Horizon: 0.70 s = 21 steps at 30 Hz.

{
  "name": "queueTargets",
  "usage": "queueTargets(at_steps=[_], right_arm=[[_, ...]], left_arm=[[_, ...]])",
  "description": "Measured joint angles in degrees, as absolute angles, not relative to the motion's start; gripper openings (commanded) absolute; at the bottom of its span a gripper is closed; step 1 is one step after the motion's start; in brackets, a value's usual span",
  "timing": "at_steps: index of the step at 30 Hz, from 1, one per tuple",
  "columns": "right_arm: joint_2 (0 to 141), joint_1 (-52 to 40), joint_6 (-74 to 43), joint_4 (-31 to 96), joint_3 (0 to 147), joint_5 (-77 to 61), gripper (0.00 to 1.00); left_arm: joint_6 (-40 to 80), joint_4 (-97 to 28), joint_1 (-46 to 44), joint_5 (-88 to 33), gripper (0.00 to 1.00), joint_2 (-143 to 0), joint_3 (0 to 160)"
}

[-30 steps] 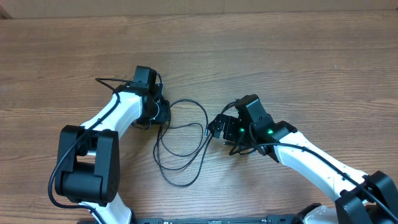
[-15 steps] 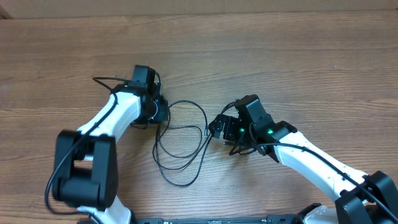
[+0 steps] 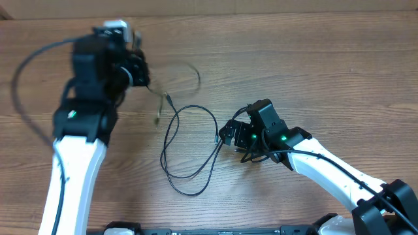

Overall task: Untangle cables
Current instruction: 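Lift the cable with the left gripper and pull it to the far left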

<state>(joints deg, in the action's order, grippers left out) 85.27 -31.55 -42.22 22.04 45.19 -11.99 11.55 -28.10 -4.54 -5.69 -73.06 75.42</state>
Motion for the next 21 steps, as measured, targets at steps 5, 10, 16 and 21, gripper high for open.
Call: queueTargets(at_steps=[5,10,16,21], right_arm=[[85.27,-31.53,-42.17,22.04,45.19,-11.99,1.0],[85.27,-31.55,-42.19,22.04,45.19,-11.99,1.0],[85.27,-31.53,-42.19,22.04,45.19,-11.99,1.0],[85.27,-31.55,-42.19,22.09,45.19,-11.94,1.0]], left_arm=[[11.55,-23.86,-4.38,7.46,0.04,-68.69,76.14],[11.4,-25.23,-4.1,22.83,0.04,-71.02,76.16],[11.35,-30.02,-1.32,31.68,0.04,-80.44,76.16],[11.64,-33.63,2.11,33.74,0.04,-91.7,76.16]])
